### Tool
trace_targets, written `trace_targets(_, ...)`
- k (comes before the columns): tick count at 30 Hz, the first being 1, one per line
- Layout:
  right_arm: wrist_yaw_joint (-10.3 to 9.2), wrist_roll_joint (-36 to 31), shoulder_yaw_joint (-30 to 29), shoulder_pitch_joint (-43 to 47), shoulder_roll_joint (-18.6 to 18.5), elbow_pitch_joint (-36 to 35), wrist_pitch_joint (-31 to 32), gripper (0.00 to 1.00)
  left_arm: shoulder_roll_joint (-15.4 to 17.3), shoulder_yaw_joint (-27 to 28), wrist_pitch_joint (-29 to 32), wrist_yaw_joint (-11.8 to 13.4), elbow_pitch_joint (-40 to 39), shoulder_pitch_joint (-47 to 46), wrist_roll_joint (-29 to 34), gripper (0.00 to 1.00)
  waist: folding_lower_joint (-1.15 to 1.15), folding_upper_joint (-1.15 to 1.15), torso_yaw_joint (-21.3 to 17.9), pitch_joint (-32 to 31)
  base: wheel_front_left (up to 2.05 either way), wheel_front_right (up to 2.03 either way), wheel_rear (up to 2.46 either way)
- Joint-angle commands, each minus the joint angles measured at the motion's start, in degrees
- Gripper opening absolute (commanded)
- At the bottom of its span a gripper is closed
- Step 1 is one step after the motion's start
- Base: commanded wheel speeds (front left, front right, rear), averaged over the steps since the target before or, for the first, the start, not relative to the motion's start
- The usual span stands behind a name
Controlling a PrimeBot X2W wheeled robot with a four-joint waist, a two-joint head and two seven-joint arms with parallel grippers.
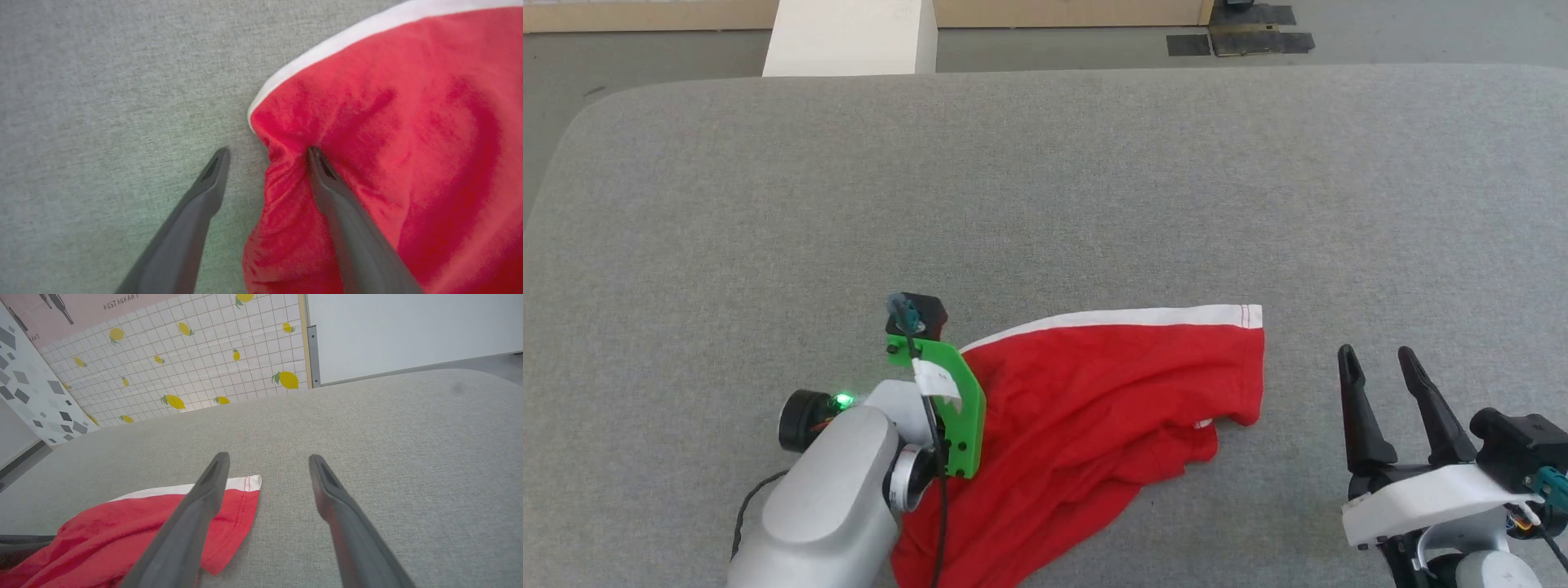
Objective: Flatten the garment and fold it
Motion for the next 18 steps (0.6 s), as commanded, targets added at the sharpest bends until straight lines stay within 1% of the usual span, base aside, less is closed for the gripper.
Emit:
trace_targets(1,-0.09,0.6,0.0,-0.8,0.0,0.2,-0.3,1.0,-0.9,-1.5,1.4,-1.2,1.5,1.3,0.6,0.0,0.0,0.0,0.0,0.0,0.0,0.0,0.0)
trace_targets(3,-0.09,0.6,-0.1,-0.8,0.0,0.2,-0.4,1.0,-0.8,-2.0,0.9,-1.7,1.4,1.0,0.8,0.0,0.0,0.0,0.0,0.0,0.0,0.0,0.0)
trace_targets(4,-0.09,0.7,-0.1,-0.8,0.0,0.2,-0.4,1.0,-0.5,-2.1,-0.4,-1.5,1.3,0.5,1.5,0.0,0.0,0.0,0.0,0.0,0.0,0.0,0.0)
trace_targets(7,-0.09,0.7,-0.1,-0.9,0.0,0.1,-0.5,1.0,0.6,-1.6,-6.3,0.5,0.6,-1.6,4.4,0.0,0.0,0.0,0.1,0.1,0.0,0.0,0.0)
trace_targets(10,-0.09,0.6,-0.1,-1.0,0.0,0.2,-0.4,1.0,1.4,-0.3,-13.7,2.8,0.2,-4.0,6.7,0.0,0.0,0.0,0.2,0.1,0.0,0.0,0.0)
trace_targets(14,-0.09,0.6,0.1,-1.1,0.0,0.2,-0.4,1.0,1.9,2.0,-21.8,5.2,1.0,-6.2,7.8,0.0,0.0,0.0,0.2,0.0,0.0,0.0,0.0)
trace_targets(16,-0.09,0.7,0.2,-1.2,0.0,0.3,-0.4,1.0,2.1,3.1,-24.3,5.7,2.1,-6.6,7.4,0.0,0.0,0.0,0.1,0.0,0.0,0.0,0.0)
trace_targets(18,-0.09,0.7,0.4,-1.2,0.0,0.4,-0.4,1.0,2.1,3.9,-25.0,5.9,3.9,-6.4,6.6,0.0,0.0,0.0,0.0,-0.1,0.0,0.0,0.0)
